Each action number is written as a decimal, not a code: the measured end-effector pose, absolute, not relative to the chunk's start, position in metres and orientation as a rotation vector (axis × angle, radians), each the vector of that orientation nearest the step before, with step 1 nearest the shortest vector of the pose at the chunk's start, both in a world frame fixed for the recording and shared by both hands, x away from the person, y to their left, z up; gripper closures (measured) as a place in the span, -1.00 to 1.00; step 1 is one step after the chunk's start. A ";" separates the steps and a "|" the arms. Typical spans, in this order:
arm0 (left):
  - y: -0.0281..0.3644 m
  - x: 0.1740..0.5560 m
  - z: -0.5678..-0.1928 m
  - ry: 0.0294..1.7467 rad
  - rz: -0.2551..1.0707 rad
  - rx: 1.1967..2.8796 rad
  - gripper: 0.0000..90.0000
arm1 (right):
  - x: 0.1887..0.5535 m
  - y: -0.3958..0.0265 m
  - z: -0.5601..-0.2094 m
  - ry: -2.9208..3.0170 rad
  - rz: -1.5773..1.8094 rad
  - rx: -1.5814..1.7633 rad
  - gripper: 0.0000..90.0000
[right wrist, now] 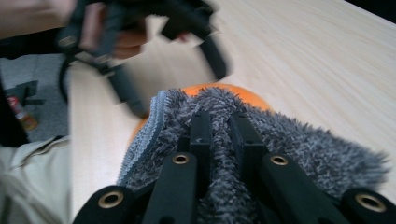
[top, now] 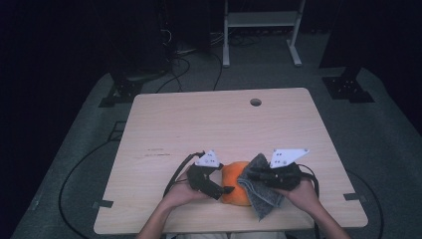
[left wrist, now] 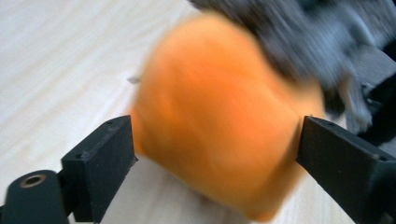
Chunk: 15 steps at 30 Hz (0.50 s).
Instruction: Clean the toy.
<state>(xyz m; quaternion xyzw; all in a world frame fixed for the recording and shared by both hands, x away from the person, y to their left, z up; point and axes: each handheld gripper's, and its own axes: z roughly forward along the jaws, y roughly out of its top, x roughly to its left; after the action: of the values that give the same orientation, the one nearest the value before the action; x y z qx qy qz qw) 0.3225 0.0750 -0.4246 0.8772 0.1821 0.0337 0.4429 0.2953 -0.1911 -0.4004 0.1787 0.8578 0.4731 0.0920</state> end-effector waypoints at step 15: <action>0.064 0.315 -0.426 0.339 0.120 2.261 -0.69 | 0.285 -0.233 -0.380 2.443 1.460 0.580 0.79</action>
<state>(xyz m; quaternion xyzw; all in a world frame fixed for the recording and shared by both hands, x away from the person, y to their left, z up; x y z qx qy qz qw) 0.3153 0.0640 -0.4257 0.8993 0.1348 0.0475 0.4133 0.2851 -0.2326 -0.3800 0.1982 0.8351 0.4993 0.1184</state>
